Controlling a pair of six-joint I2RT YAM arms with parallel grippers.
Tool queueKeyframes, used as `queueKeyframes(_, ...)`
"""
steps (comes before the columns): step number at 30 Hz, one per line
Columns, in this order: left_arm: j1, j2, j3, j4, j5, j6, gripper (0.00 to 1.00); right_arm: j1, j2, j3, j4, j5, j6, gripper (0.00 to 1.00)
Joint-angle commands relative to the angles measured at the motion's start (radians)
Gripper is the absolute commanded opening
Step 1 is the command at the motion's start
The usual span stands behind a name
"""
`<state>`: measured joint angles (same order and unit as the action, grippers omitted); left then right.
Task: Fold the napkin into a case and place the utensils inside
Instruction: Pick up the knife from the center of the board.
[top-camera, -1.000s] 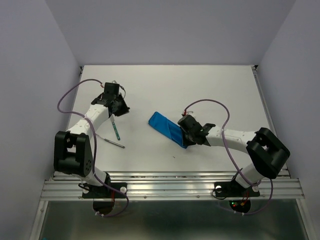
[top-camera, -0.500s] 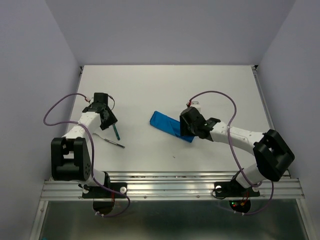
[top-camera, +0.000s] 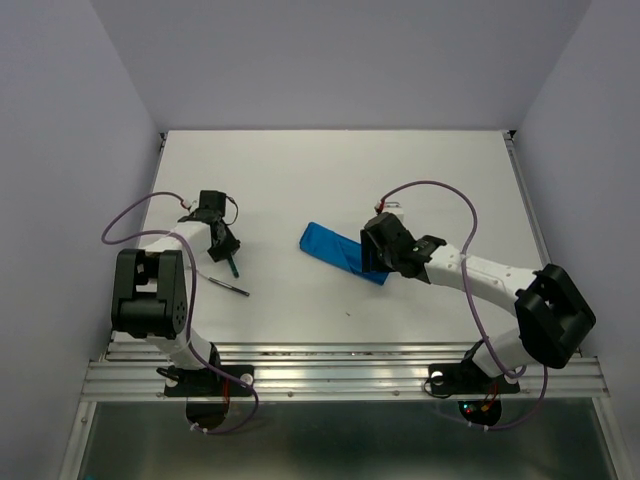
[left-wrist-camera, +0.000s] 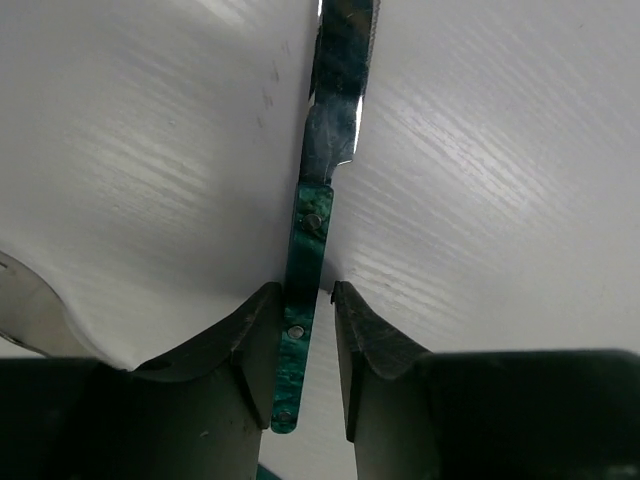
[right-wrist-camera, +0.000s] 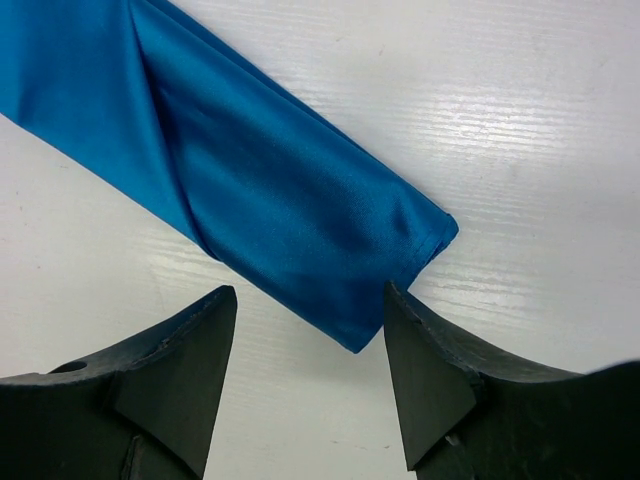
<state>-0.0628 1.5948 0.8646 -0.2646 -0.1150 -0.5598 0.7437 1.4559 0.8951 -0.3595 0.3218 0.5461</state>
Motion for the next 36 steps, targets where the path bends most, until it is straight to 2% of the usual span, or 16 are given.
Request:
queueKeyframes(1, -0.031, 0.076, -0.018, -0.001, -0.009, -0.02, 0.37, 0.002, -0.034, 0.036, -0.009, 0.0, -0.003, 0.66)
queueKeyframes(3, -0.04, 0.082, -0.021, 0.004, -0.018, -0.022, 0.37, 0.002, -0.037, 0.036, -0.013, 0.003, -0.002, 0.66)
queueKeyframes(4, -0.045, 0.085, -0.019, 0.004, -0.021, -0.02, 0.25, 0.002, -0.04, 0.036, -0.016, 0.005, -0.002, 0.66)
queueKeyframes(6, -0.048, 0.085, -0.016, 0.004, -0.022, -0.015, 0.13, 0.002, -0.045, 0.033, -0.016, 0.013, 0.0, 0.66)
queueKeyframes(7, -0.051, 0.08, -0.013, 0.002, -0.02, -0.012, 0.02, 0.002, -0.046, 0.03, -0.015, 0.017, 0.0, 0.66)
queueKeyframes(8, -0.055, 0.076, -0.012, 0.001, -0.018, -0.011, 0.0, 0.002, -0.045, 0.033, -0.016, 0.022, -0.002, 0.66)
queueKeyframes(13, -0.103, 0.018, 0.034, -0.012, -0.008, 0.015, 0.0, -0.007, -0.043, 0.042, -0.03, 0.046, -0.003, 0.67)
queueKeyframes(22, -0.235, -0.013, 0.135, -0.071, 0.008, 0.057, 0.0, -0.089, -0.078, 0.038, -0.029, -0.02, 0.002, 0.67)
queueKeyframes(31, -0.282, 0.019, 0.152, -0.064, 0.04, 0.077, 0.0, -0.121, -0.072, 0.067, -0.042, -0.041, -0.008, 0.66)
queueKeyframes(36, -0.293, -0.033, 0.146, -0.062, 0.069, 0.06, 0.0, -0.121, -0.08, 0.064, -0.042, -0.046, -0.006, 0.67)
